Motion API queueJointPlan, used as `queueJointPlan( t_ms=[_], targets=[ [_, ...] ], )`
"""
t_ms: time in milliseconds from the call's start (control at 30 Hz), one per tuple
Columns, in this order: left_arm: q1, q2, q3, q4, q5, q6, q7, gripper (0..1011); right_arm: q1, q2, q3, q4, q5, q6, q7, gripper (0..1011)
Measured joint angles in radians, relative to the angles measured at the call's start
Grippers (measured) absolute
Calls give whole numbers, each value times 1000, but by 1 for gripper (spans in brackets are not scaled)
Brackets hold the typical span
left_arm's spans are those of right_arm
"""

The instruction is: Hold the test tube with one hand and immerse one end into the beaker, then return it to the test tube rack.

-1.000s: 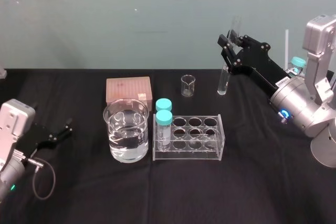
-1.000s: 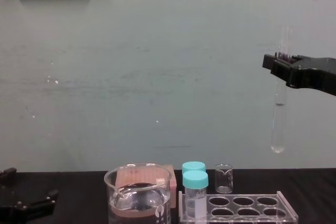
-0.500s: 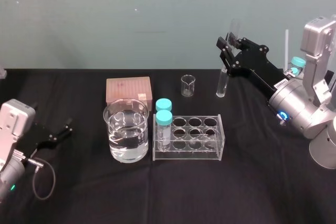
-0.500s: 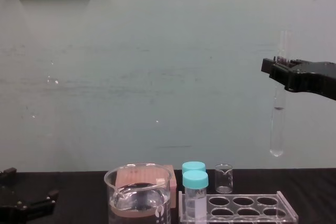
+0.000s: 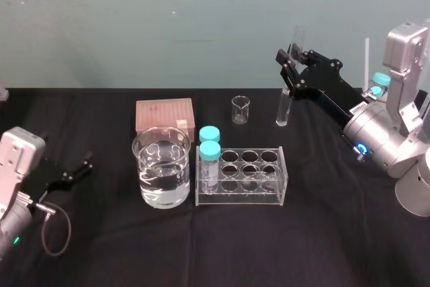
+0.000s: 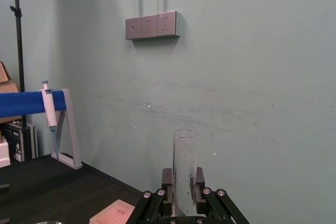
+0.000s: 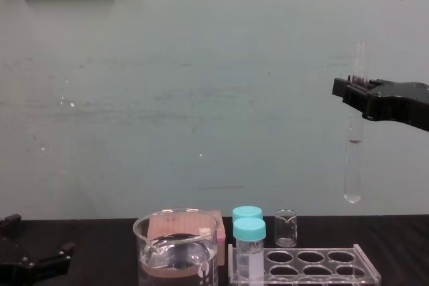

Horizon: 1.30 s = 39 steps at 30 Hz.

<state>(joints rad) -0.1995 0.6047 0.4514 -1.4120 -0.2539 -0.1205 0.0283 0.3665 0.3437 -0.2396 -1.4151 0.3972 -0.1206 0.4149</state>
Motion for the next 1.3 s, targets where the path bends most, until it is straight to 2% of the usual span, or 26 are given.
queueJointPlan(
  t_ms=[1000, 1300],
  targets=[
    [0, 0, 0, 0, 0, 0, 0, 1000, 16, -3, -8, 24, 6, -2, 9, 231],
    [0, 0, 0, 0, 0, 0, 0, 1000, 70, -23, -39, 62, 3, -26, 48, 230]
  ],
)
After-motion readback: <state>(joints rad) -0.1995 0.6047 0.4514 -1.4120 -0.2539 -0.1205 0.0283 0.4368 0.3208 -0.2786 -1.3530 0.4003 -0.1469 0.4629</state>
